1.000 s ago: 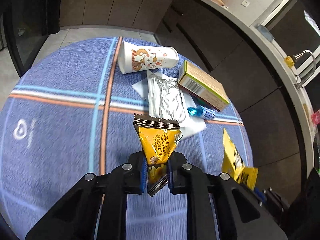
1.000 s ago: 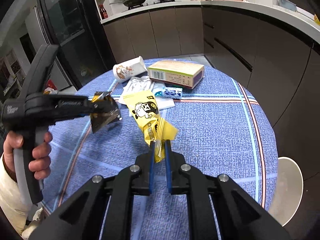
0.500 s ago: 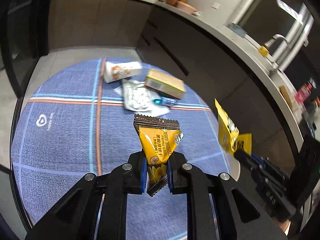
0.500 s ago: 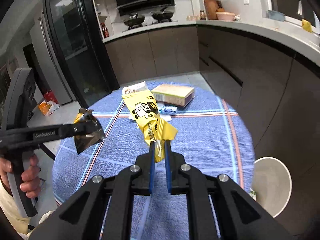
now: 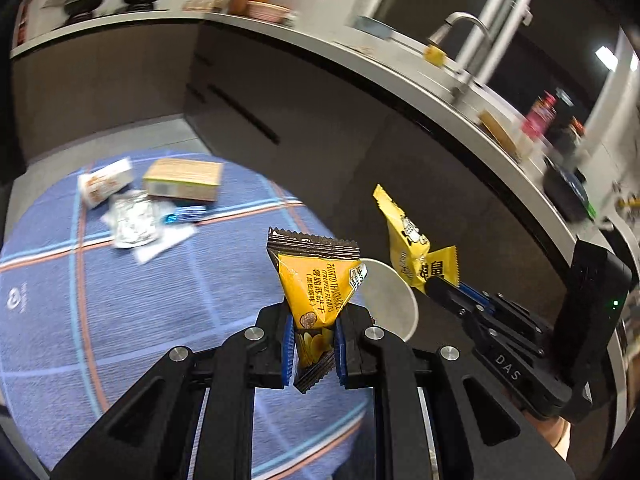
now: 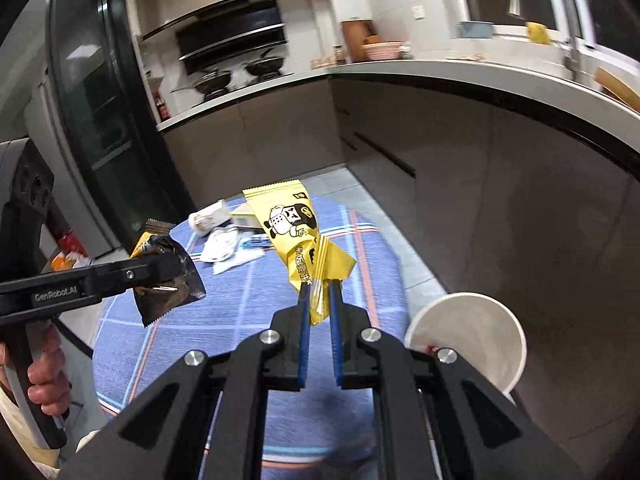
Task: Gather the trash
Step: 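Lift both yellow wrappers and carry them toward the white bin, then open both tools over the white bin to drop the wrappers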
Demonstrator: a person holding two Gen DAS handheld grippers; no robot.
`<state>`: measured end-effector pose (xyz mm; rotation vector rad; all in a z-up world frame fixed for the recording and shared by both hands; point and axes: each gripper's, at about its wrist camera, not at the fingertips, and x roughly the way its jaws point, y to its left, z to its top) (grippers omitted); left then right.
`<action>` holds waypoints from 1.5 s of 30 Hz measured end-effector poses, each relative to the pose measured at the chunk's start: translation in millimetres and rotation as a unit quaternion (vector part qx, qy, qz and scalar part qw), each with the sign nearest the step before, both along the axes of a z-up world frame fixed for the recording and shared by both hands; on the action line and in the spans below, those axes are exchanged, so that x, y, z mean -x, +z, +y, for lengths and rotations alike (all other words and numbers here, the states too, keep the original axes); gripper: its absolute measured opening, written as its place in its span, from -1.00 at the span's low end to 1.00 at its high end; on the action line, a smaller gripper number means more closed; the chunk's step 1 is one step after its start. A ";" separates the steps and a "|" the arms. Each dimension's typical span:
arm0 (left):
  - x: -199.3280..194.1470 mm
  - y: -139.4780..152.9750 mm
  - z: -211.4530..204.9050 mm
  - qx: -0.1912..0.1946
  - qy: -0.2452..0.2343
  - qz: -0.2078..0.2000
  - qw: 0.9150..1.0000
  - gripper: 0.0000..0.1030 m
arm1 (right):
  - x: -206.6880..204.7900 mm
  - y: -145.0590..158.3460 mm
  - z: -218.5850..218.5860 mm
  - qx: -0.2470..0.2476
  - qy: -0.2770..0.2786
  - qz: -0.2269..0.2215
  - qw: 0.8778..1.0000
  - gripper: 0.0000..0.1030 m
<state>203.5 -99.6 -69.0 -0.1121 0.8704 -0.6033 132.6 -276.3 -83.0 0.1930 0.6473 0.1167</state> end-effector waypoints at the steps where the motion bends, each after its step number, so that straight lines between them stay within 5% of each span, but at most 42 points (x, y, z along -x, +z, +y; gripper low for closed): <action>1: -0.6 -1.7 -7.9 -0.001 -0.009 0.001 1.000 -0.72 | 4.0 -1.9 -9.2 -0.003 -0.010 0.001 1.000 -0.80; 15: -1.5 -30.2 -131.2 -0.037 -0.114 0.012 0.993 -0.72 | 30.8 -41.1 -95.0 -0.030 -0.100 0.030 0.994 -0.80; 26: -25.5 -93.5 -206.2 -0.092 -0.150 0.046 0.983 -0.72 | 24.5 -102.4 -145.6 -0.061 -0.148 0.082 0.984 -0.80; 41: -58.8 -156.3 -247.8 -0.141 -0.145 0.079 0.976 -0.68 | -20.3 -160.4 -174.6 -0.075 -0.155 0.126 0.977 -0.77; 45: -65.2 -163.4 -255.1 -0.148 -0.144 0.075 0.976 -0.54 | -28.9 -174.8 -181.1 -0.072 -0.146 0.135 0.977 -0.67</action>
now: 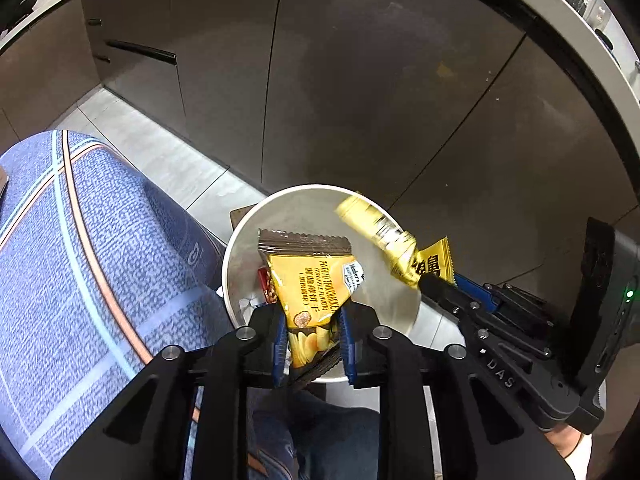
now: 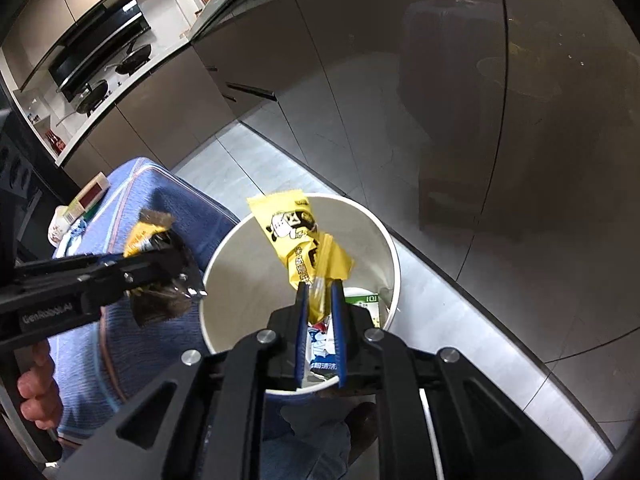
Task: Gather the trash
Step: 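Open both tools over the white bin to drop the wrappers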
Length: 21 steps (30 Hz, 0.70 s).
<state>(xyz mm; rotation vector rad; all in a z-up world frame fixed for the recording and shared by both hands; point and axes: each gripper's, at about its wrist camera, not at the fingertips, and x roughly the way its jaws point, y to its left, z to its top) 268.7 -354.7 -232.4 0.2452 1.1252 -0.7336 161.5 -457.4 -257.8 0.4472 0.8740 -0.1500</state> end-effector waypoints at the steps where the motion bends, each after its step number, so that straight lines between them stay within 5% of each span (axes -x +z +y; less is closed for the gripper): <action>1: -1.4 -1.1 -1.3 -0.001 0.001 -0.004 1.000 -0.43 | -0.5 -2.5 -0.7 0.003 0.003 0.001 1.000 -0.64; 3: -3.2 -1.9 -3.8 -0.005 0.005 -0.015 1.000 -0.29 | -4.8 -7.9 1.1 0.009 0.010 0.003 1.000 -0.46; 10: -13.4 4.4 0.6 0.008 0.045 -0.055 0.997 0.69 | -0.8 -14.4 2.5 0.042 0.019 0.007 0.999 0.21; 13: -16.0 7.2 8.0 0.020 0.054 -0.049 0.997 0.84 | 2.5 -10.2 6.5 0.057 0.023 0.002 0.998 0.46; 21: -12.9 22.5 28.6 0.028 0.073 -0.058 0.995 0.83 | 8.1 0.5 10.6 0.057 0.027 -0.009 0.998 0.93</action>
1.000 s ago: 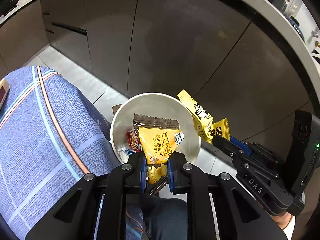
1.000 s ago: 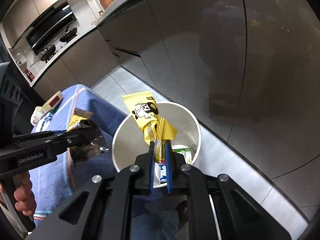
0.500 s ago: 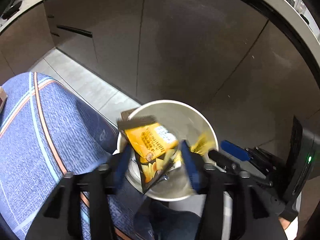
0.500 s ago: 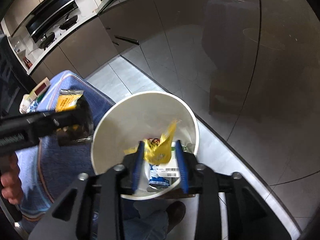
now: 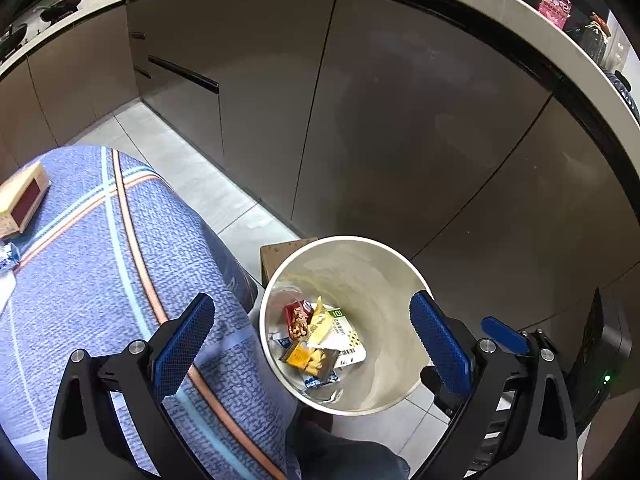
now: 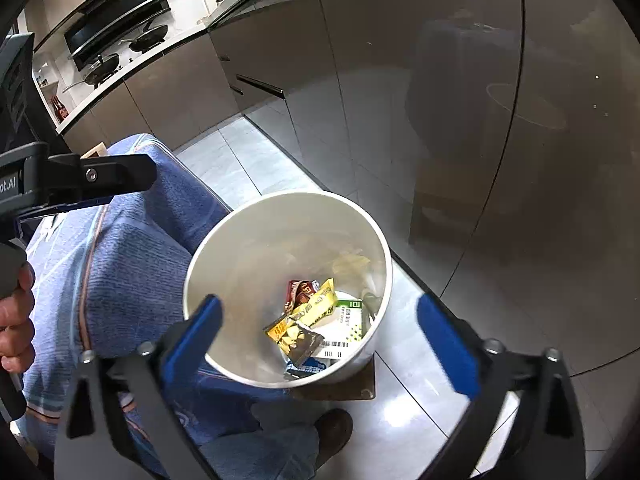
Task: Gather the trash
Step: 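Open both tools over the white bin to drop the wrappers, then move both tools back over the table toward the cardboard box and foil pack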
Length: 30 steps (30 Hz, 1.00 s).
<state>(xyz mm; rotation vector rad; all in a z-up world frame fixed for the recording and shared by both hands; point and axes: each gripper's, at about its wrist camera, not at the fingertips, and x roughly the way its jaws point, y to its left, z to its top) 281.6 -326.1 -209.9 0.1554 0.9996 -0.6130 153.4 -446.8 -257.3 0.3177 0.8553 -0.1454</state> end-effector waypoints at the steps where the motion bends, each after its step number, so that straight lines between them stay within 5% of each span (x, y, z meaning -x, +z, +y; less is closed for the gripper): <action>1: 2.2 3.1 2.8 0.002 0.000 -0.001 1.000 0.83 | 0.9 3.0 0.8 -0.001 0.002 -0.003 1.000 0.93; 12: 27.4 65.4 51.9 0.029 0.026 -0.016 0.999 0.83 | 7.6 49.0 27.3 0.029 0.022 -0.028 0.999 0.93; 20: 41.1 110.4 131.4 0.043 0.083 -0.051 0.994 0.84 | 10.9 90.6 66.9 0.035 0.062 -0.073 0.995 0.93; 30: 48.7 126.7 254.5 0.044 0.174 -0.076 0.981 0.84 | -14.0 140.9 142.8 0.011 0.153 -0.126 0.980 0.94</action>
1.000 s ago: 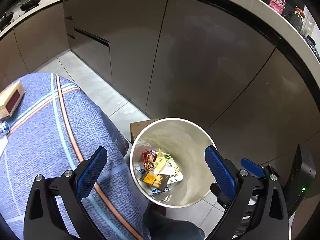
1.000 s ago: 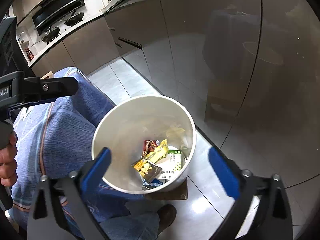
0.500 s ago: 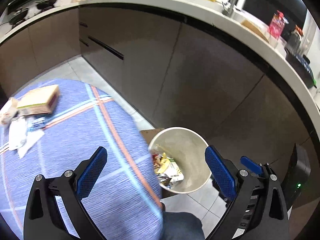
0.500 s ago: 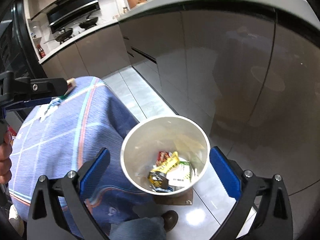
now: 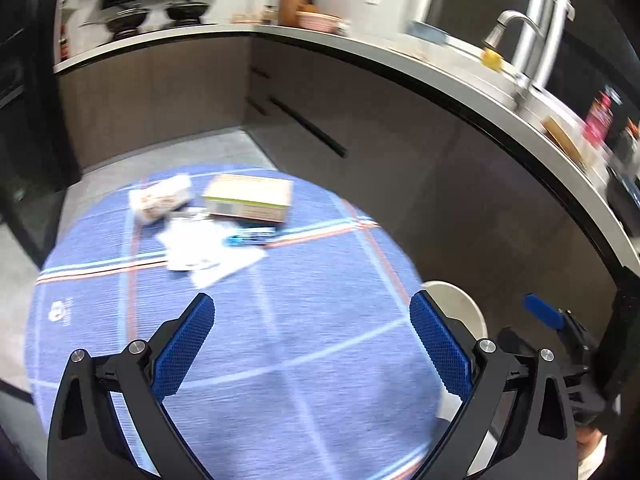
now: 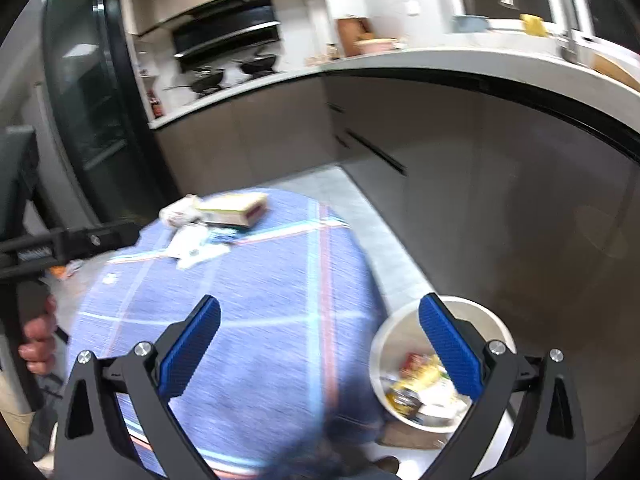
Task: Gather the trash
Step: 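Move both tools back over the table toward the cardboard box and foil pack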
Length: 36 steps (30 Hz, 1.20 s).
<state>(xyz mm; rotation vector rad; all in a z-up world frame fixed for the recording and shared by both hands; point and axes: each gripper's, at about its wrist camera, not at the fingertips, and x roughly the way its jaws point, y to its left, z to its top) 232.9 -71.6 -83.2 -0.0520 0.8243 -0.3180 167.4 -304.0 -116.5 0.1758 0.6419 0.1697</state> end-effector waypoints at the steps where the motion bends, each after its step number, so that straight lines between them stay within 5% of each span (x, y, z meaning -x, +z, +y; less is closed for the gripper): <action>1: -1.3 -0.1 9.2 0.001 0.009 0.000 1.000 0.84 | -4.6 2.7 10.2 -0.002 0.013 0.000 1.000 0.94; 8: -17.4 -11.1 81.9 0.004 0.058 0.005 0.998 0.83 | -45.8 16.7 81.7 0.042 0.088 0.001 0.995 0.94; 15: -36.6 -30.4 127.3 0.036 0.076 0.029 0.996 0.80 | -122.9 16.8 133.7 0.109 0.192 -0.001 0.975 0.94; 24: -73.1 -56.0 129.7 0.055 0.058 0.063 0.995 0.52 | -233.2 -11.9 150.4 0.108 0.280 0.045 0.953 0.94; 36: -113.9 -82.8 109.9 0.054 0.041 0.082 0.994 0.54 | -327.0 -44.6 143.0 0.031 0.342 0.101 0.934 0.94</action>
